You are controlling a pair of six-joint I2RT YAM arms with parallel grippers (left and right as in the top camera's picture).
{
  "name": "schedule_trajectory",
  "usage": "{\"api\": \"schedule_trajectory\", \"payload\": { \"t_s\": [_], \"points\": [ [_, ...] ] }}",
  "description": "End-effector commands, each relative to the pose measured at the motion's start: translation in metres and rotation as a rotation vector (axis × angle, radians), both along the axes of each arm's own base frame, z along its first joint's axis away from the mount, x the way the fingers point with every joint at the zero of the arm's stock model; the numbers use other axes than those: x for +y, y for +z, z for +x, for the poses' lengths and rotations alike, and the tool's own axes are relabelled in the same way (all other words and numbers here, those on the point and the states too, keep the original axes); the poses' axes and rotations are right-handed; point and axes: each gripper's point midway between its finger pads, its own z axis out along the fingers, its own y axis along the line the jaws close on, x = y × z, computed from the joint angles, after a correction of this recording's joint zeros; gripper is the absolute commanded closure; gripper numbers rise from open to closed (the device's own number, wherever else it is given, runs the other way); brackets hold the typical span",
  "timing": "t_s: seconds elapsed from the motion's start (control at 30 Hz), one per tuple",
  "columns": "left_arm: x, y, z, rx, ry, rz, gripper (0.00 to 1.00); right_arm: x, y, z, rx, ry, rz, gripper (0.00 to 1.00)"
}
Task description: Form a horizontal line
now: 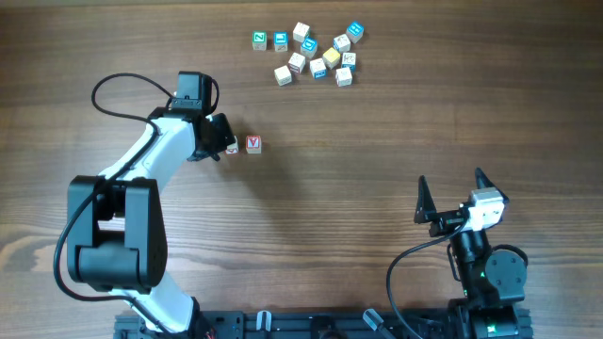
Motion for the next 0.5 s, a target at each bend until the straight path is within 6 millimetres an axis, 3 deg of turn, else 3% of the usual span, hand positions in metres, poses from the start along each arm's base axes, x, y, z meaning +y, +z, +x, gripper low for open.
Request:
{"api": "schedule_trajectory", "payload": {
  "t_s": [0.0, 0.2, 0.47],
  "points": [
    [-0.007, -0.004, -0.003, 0.015, -0.025, -0.045, 0.94, 0.000, 0.001, 0.000, -0.007, 0.000, -0.011, 0.00],
    [-0.008, -0.005, -0.007, 0.031, -0.063, -0.035, 0.93, 0.000, 0.001, 0.000, -0.007, 0.000, -0.010, 0.00],
    [-0.002, -0.002, 0.004, -0.018, -0.089, 0.013, 0.92, 0.000, 0.001, 0.000, -0.007, 0.000, -0.011, 0.01]
  ]
}}
